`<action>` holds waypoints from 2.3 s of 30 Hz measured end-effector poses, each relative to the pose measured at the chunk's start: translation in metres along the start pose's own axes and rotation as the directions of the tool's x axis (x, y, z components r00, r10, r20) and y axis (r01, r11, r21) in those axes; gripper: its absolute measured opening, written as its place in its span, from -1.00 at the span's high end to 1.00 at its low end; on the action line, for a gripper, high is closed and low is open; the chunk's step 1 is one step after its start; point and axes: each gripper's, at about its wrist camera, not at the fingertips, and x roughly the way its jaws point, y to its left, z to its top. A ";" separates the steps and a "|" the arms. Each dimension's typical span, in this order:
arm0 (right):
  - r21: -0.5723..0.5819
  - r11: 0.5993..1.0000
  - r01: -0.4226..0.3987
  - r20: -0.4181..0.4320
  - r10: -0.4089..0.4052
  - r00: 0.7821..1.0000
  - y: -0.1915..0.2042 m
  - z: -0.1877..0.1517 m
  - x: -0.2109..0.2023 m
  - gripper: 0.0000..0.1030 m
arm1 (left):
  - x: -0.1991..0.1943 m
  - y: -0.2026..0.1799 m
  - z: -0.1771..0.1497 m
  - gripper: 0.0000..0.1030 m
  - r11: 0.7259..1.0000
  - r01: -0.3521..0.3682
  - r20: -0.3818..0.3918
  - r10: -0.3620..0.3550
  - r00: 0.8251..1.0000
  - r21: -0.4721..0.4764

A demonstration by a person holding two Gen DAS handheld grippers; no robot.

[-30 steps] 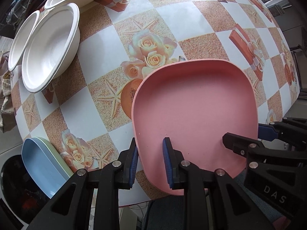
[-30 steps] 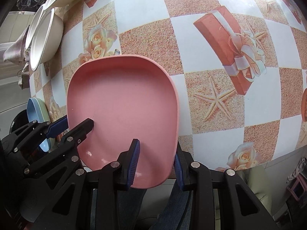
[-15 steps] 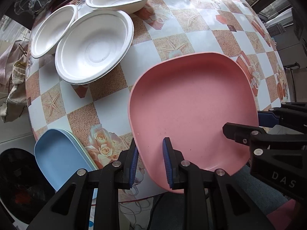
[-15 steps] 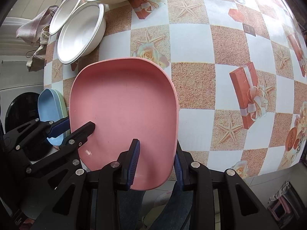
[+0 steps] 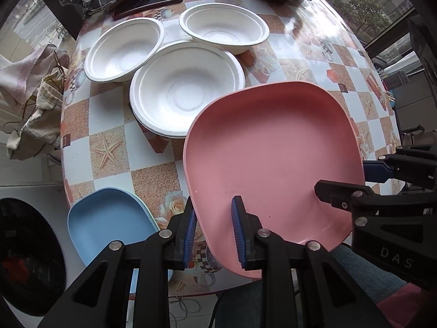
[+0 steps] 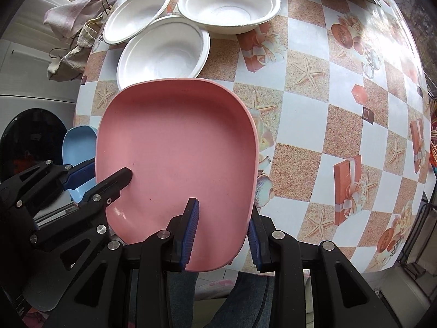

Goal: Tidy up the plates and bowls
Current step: 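Lift the pink plate with both grippers and carry it toward the blue plate, then lower the pink plate onto the blue plate and open both grippers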

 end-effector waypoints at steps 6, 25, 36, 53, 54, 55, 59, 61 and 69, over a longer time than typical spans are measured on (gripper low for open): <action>-0.067 0.997 0.038 -0.003 -0.038 0.999 0.028 0.011 0.002 0.29 | 0.000 0.009 0.000 0.47 0.999 0.009 0.031 -0.008 0.999 -0.053; -0.270 0.959 0.086 0.003 -0.088 0.996 0.102 0.030 0.006 0.29 | -0.016 0.076 -0.018 0.47 0.977 -0.010 0.080 0.028 0.996 -0.215; -0.321 0.947 -0.011 -0.074 -0.014 0.997 0.152 0.029 0.035 0.29 | -0.012 0.123 -0.055 0.47 0.953 -0.088 0.007 0.094 0.996 -0.288; -0.256 0.957 -0.135 -0.175 0.091 0.980 0.180 0.022 0.078 0.29 | 0.010 0.153 -0.082 0.37 0.946 -0.125 -0.089 0.102 0.991 -0.301; -0.253 0.957 -0.138 -0.176 0.095 0.980 0.181 0.021 0.080 0.29 | 0.011 0.154 -0.083 0.34 0.944 -0.122 -0.091 0.099 0.991 -0.306; -0.250 0.958 -0.143 -0.176 0.101 0.979 0.182 0.020 0.081 0.29 | 0.013 0.156 -0.082 0.25 0.942 -0.125 -0.095 0.100 0.990 -0.311; -0.229 0.966 -0.119 -0.154 0.085 0.984 0.173 0.017 0.080 -0.21 | 0.012 0.162 -0.081 -0.14 0.932 -0.147 -0.087 0.125 0.988 -0.330; -0.186 0.974 -0.130 -0.133 0.106 0.985 0.158 0.019 0.075 -0.42 | 0.009 0.164 -0.077 -0.22 0.931 -0.140 -0.071 0.123 0.990 -0.338; 0.101 0.985 -0.136 -0.090 0.146 0.985 0.074 0.015 0.066 -0.42 | 0.000 0.138 -0.041 -0.38 0.965 -0.092 -0.023 0.089 0.996 -0.244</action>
